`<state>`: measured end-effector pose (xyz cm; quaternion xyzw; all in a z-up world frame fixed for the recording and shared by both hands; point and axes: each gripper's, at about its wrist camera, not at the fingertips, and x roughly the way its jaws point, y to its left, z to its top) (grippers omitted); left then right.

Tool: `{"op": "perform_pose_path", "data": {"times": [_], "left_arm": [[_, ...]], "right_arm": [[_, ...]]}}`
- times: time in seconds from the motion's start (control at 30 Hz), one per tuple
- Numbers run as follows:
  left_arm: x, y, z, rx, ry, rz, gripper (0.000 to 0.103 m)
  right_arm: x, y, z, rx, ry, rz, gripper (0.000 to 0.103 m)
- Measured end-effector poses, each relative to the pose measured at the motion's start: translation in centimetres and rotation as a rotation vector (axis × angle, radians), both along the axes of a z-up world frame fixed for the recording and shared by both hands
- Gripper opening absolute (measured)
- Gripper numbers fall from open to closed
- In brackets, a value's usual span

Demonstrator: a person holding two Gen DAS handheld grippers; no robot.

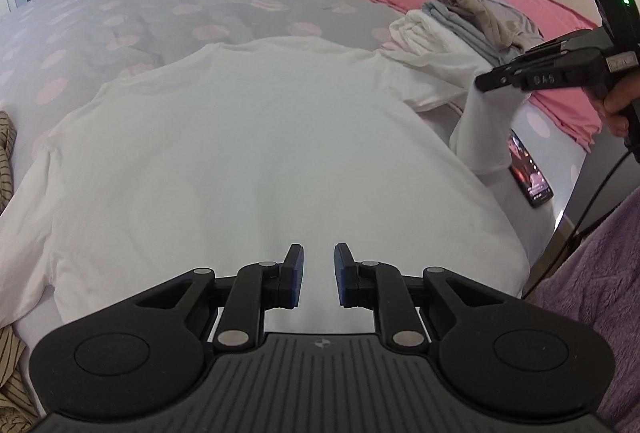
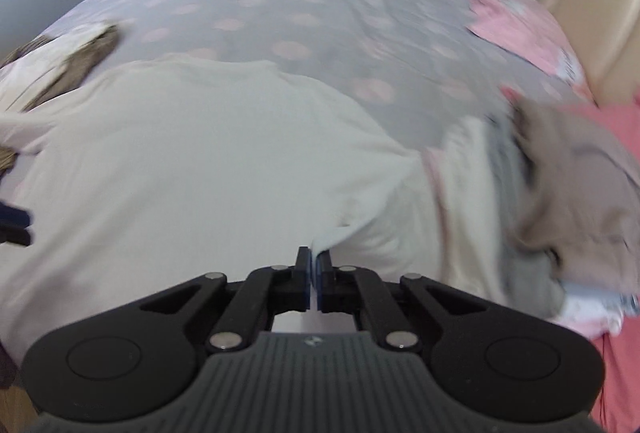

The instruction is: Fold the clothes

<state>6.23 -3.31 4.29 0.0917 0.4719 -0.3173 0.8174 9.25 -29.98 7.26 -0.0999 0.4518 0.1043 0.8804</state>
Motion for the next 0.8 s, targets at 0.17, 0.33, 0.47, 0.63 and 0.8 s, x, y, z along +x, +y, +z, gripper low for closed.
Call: {"op": "perform_pose_path", "data": {"times": [0.17,0.33,0.47,0.63,0.8], "left_arm": [[0.4,0.0,0.7,-0.028,-0.012,0.032,0.014],[1.0,0.8,0.9,-0.044,-0.021,0.087,0.014],[1.4,1.6,0.2,-0.025,0.004,0.118,0.014],[0.7,1.6,-0.3,-0.028,0.012,0.091,0.014],[-0.8,1.1,-0.6,-0.068,0.0,0.055,0.022]], "right_arm": [[-2.0,6.2,-0.2,-0.069,-0.041,0.2,0.003],[-4.4,11.1,-1.9,-0.1,-0.027,0.385,0.003],[-6.2,14.2,-3.7,-0.112,-0.008,0.503,0.008],[-7.6,14.4,-5.3,-0.073,0.008,0.532,0.031],[-8.7,12.5,-4.6,-0.031,-0.003,0.512,0.046]]}}
